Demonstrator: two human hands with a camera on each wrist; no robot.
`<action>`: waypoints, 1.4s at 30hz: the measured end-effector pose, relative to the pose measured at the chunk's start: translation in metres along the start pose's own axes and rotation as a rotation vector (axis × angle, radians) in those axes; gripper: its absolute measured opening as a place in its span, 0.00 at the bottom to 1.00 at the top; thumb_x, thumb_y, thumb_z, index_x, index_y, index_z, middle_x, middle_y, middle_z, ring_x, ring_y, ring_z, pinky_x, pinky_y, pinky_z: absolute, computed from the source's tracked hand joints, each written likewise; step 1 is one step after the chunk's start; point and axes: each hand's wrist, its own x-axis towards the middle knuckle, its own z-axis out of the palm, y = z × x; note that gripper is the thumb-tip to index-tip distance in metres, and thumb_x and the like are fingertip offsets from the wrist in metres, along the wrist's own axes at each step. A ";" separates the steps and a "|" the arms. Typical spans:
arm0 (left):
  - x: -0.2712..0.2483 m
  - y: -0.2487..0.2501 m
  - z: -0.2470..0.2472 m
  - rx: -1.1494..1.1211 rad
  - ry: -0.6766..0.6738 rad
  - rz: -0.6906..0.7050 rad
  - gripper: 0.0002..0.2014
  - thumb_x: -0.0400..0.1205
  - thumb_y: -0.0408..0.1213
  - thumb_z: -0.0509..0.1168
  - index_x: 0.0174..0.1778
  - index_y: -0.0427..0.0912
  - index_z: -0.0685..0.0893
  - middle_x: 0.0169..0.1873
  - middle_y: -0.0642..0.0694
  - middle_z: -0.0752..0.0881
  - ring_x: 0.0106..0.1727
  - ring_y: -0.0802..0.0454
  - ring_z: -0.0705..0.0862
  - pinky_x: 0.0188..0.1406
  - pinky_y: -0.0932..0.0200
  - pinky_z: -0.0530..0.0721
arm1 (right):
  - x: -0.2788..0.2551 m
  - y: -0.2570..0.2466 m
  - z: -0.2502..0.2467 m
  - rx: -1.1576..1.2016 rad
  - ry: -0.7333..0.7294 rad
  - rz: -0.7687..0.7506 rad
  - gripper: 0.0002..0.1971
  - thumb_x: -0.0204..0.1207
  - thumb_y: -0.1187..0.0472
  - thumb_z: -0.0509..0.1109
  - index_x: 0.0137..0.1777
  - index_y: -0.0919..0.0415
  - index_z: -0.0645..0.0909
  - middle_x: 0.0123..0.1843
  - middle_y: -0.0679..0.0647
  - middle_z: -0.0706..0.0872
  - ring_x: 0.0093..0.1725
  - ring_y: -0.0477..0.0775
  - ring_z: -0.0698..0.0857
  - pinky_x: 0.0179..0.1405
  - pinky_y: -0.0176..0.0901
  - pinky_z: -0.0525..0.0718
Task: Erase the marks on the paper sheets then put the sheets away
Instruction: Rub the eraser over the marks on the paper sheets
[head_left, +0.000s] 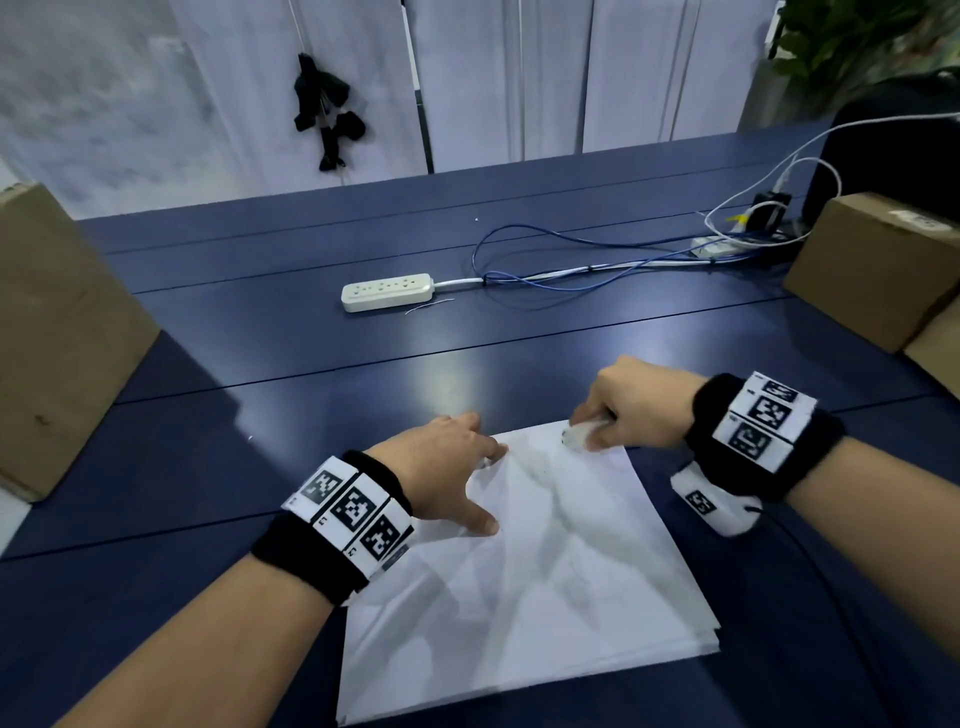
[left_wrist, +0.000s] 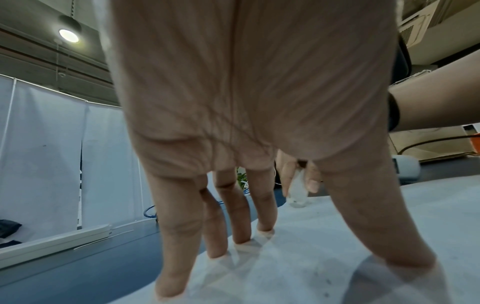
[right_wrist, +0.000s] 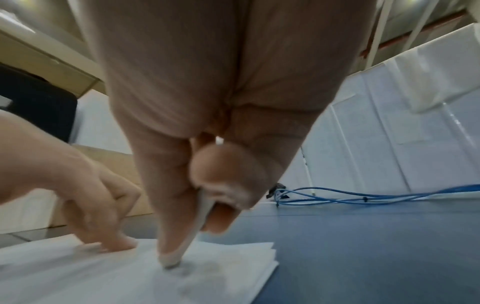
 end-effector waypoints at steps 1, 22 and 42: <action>0.000 0.000 0.000 -0.002 0.001 0.002 0.39 0.70 0.62 0.74 0.76 0.53 0.71 0.58 0.50 0.72 0.61 0.47 0.74 0.57 0.48 0.81 | -0.007 -0.002 0.002 0.019 -0.080 -0.039 0.13 0.71 0.50 0.75 0.56 0.43 0.88 0.33 0.44 0.85 0.31 0.38 0.78 0.32 0.23 0.71; 0.000 0.000 -0.001 -0.007 0.008 0.004 0.39 0.70 0.62 0.74 0.75 0.53 0.72 0.57 0.50 0.72 0.59 0.47 0.74 0.56 0.48 0.81 | 0.011 0.000 -0.001 0.033 0.004 -0.013 0.12 0.71 0.46 0.74 0.55 0.42 0.88 0.31 0.40 0.86 0.29 0.32 0.79 0.37 0.36 0.78; 0.000 -0.001 0.002 -0.017 0.020 0.005 0.39 0.69 0.63 0.74 0.75 0.54 0.72 0.57 0.51 0.72 0.60 0.48 0.74 0.58 0.48 0.81 | -0.013 -0.005 0.010 0.043 -0.184 -0.093 0.15 0.68 0.46 0.75 0.57 0.40 0.87 0.34 0.42 0.84 0.35 0.40 0.80 0.40 0.39 0.81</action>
